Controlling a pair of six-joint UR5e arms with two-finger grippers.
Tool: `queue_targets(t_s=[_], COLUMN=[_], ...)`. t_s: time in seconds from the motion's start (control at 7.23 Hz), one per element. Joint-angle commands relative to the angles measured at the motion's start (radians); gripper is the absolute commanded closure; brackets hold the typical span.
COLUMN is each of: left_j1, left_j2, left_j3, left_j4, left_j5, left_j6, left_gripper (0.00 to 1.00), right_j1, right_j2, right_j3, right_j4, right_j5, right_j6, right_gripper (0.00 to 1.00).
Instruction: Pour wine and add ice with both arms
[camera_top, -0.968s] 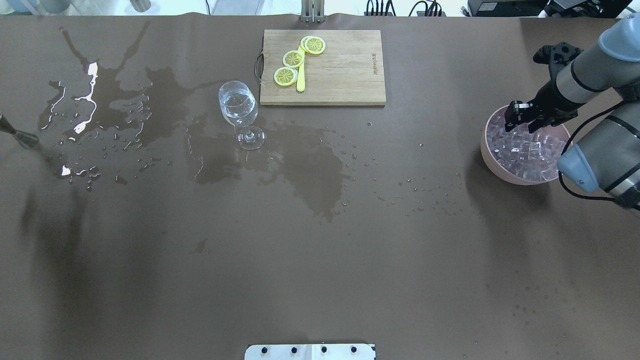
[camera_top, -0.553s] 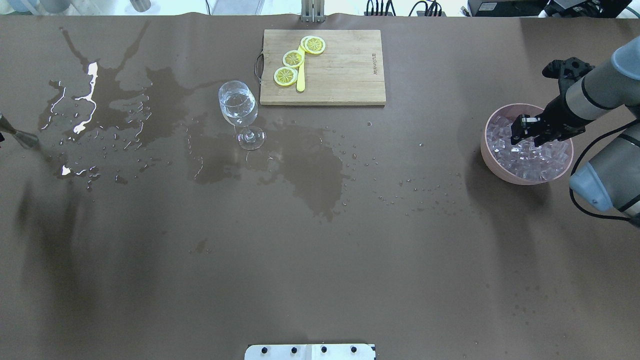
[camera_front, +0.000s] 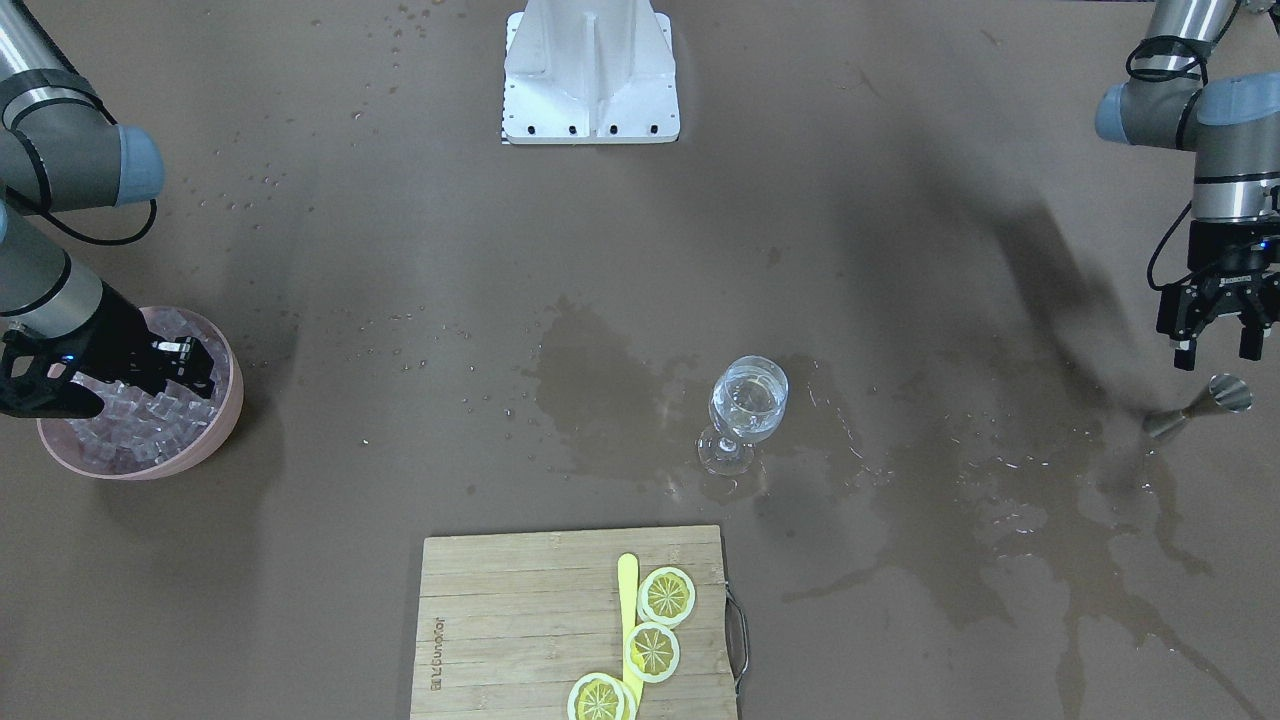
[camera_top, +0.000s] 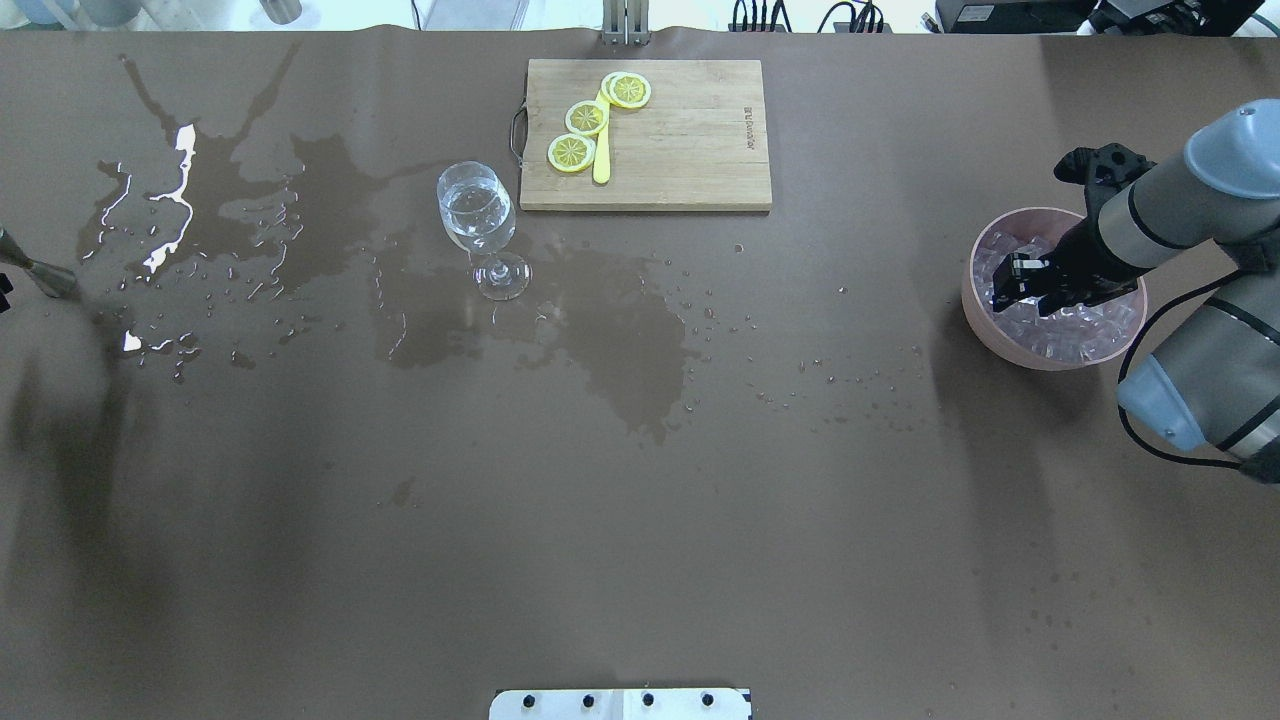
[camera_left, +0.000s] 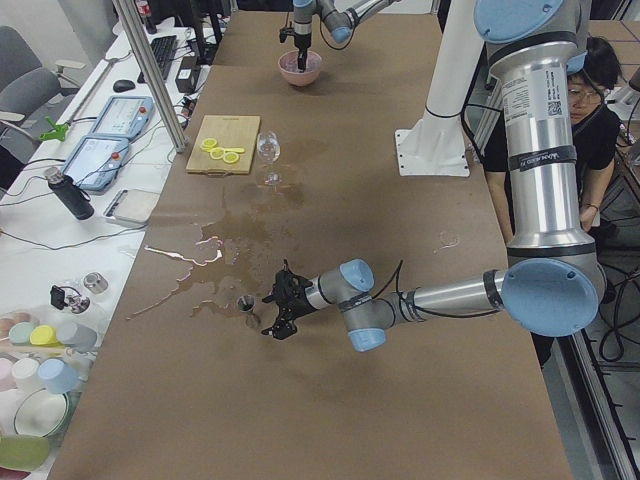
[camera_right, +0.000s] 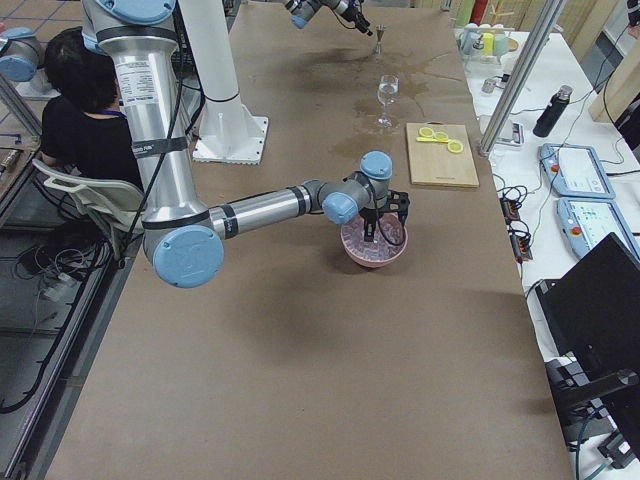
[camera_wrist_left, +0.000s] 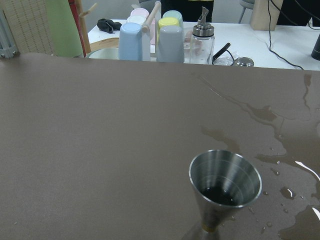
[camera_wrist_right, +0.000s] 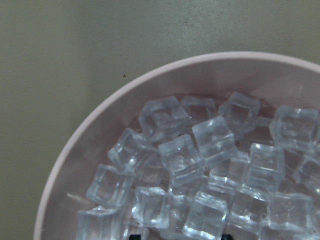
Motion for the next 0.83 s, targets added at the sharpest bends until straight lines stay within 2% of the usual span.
queue_targets(t_s=[0.0,0.42,0.69], left_j1=[0.033,0.044,0.049], left_j2=[-0.022,-0.041,-0.067], left_j3=[0.001,0.049,0.105], left_j4=[-0.001,-0.036,-0.075], left_j5=[0.033,0.058,0.102], left_j6=[-0.028,-0.031,-0.025], left_gripper=[0.04,0.06,0.06], right_j1=[-0.001,0.019,0.031], right_j2=[-0.003,-0.003,-0.003], right_j3=[-0.005,-0.012,-0.013], right_j4=[0.001,-0.001,-0.001], right_j5=[-0.001,0.004,0.004], right_j6=[-0.011,-0.046,-0.046], right_gripper=[0.39,0.39,0.50])
